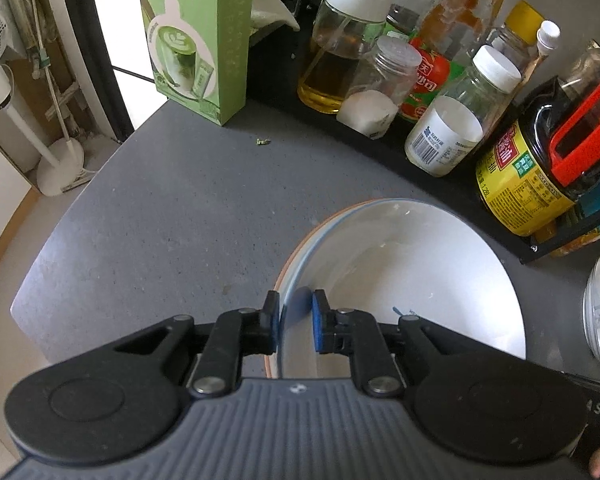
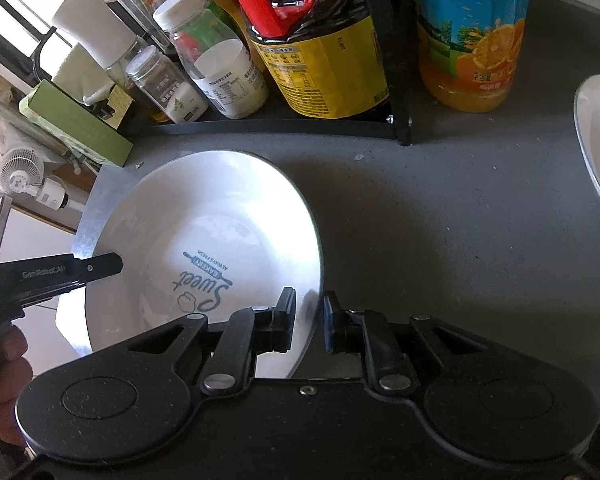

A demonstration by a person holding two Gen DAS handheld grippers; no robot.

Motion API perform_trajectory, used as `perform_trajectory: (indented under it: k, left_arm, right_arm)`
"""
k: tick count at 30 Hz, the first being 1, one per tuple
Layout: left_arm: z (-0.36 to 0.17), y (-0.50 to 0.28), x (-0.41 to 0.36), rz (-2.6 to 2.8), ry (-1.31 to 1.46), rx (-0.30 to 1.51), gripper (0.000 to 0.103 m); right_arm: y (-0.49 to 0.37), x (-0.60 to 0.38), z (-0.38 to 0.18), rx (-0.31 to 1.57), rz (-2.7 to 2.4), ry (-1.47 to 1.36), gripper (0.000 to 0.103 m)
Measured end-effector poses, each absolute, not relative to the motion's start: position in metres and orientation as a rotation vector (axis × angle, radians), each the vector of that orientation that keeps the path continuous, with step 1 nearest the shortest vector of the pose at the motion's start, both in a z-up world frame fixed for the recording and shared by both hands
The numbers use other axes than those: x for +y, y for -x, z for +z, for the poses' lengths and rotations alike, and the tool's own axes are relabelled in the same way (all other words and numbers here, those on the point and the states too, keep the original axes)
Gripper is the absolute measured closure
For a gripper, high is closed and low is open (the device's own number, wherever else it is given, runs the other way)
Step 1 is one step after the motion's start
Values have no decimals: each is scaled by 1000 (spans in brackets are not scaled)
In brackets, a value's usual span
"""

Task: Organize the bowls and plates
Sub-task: 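Lift the 'Sweet' plate with the right gripper over the flower-pattern plate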

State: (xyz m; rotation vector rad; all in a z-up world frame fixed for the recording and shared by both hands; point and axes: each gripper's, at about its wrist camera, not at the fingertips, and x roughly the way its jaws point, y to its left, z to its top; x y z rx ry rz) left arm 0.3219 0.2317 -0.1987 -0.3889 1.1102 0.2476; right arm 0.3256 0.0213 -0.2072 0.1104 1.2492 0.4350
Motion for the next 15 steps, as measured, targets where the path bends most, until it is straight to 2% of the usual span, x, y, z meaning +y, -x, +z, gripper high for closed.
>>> perform_trajectory:
  k: [7, 11, 15]
  left_arm:
    - [-199, -323, 221, 251, 295, 1104, 87]
    - [-205, -325, 219, 268, 260, 1131, 86]
    - [-205, -326, 215, 265, 213, 1135, 86]
  right_arm:
    - [-319, 23, -212, 1257, 458, -103, 87]
    - [-319, 24, -211, 1241, 472, -96, 92]
    - [-317, 28, -210, 1225, 471, -73, 92]
